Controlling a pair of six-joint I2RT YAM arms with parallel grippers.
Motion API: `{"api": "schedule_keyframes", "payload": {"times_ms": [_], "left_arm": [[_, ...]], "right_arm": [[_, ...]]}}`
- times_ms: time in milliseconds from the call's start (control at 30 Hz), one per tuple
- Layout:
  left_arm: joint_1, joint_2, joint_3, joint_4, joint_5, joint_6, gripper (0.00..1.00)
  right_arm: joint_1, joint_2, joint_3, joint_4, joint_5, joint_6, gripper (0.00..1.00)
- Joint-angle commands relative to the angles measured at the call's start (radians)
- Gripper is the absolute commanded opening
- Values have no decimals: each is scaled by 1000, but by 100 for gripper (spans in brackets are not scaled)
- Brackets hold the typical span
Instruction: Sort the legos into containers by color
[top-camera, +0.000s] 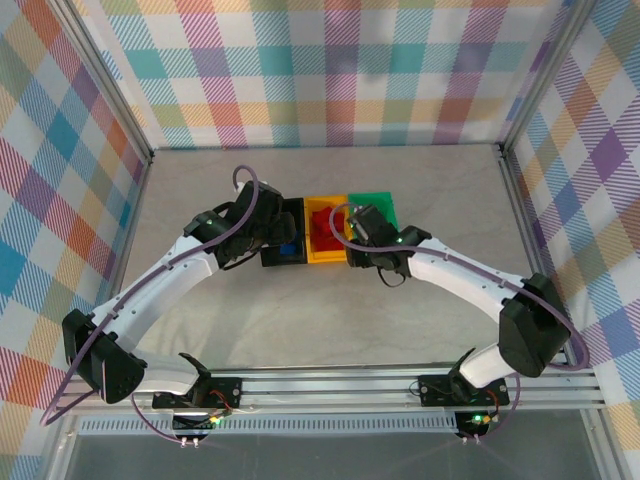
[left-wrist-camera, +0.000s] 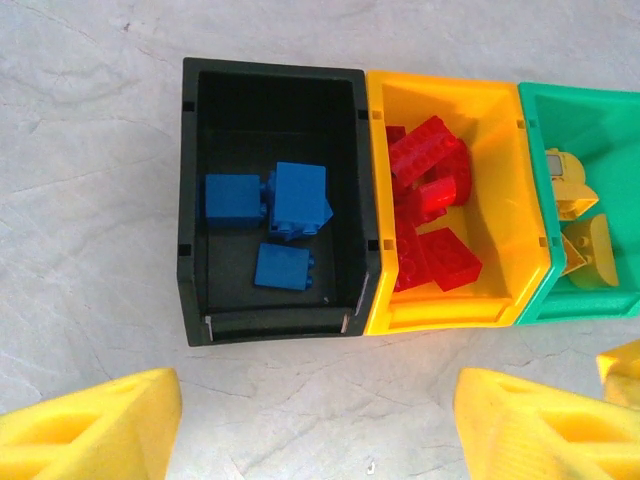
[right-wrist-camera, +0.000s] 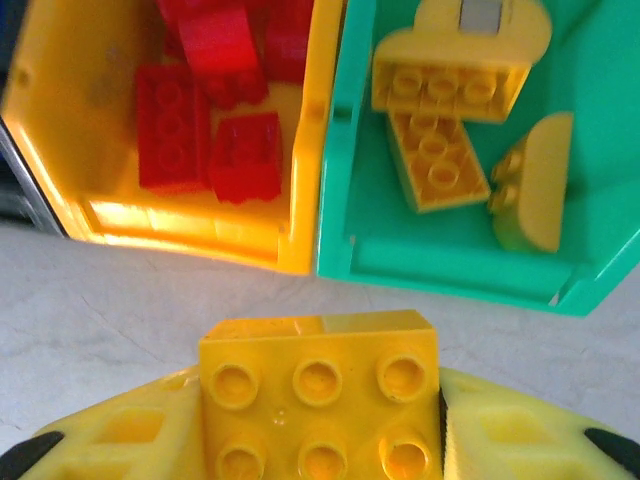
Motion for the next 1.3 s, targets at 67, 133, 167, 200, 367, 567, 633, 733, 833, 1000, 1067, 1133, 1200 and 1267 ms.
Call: {"api": "schedule_keyframes", "payload": {"times_ms": [67, 133, 167, 200, 367, 567, 633, 733, 833, 1000, 1067, 1133, 1200, 1267], "left_arm": [[10, -33, -5, -23, 2, -7, 72], [10, -34, -4, -28, -3, -2, 72], [10, -34, -2, -31, -4, -1, 72], [10, -33, -2, -33, -5, 1, 72], [10, -27, 1, -33, -11, 7, 72], [10, -8, 12, -35, -6, 14, 72], [10, -6, 13, -35, -6, 17, 73], [10, -7, 16, -41, -14, 20, 72], [10, -7, 18, -46, -21, 24, 73], [10, -12, 21, -49, -25, 24, 73], [10, -14, 22, -49, -30, 24, 73], [10, -14, 24, -51, -37, 24, 75], [10, -13, 27, -50, -41, 25, 75], [10, -10, 28, -51, -41, 24, 75]], "right_arm": [[-92, 14, 102, -24, -39, -99, 45], [-141, 40, 126, -20, -75, -113, 45], [-165, 54, 137, -18, -92, -119, 45], [-185, 68, 146, -15, -104, -126, 45], [-246, 151, 200, 0, -140, -163, 45], [-291, 272, 283, 13, -170, -179, 46], [-299, 308, 317, 12, -177, -181, 47], [-308, 364, 367, 3, -181, -182, 49], [-317, 405, 402, 1, -181, -181, 49], [-338, 440, 442, -4, -184, -181, 50], [-339, 441, 450, -8, -183, -184, 54], [-340, 433, 448, -6, -177, -189, 60], [-341, 421, 446, -6, -171, -194, 65], [-341, 409, 449, -9, -170, -197, 69]]}}
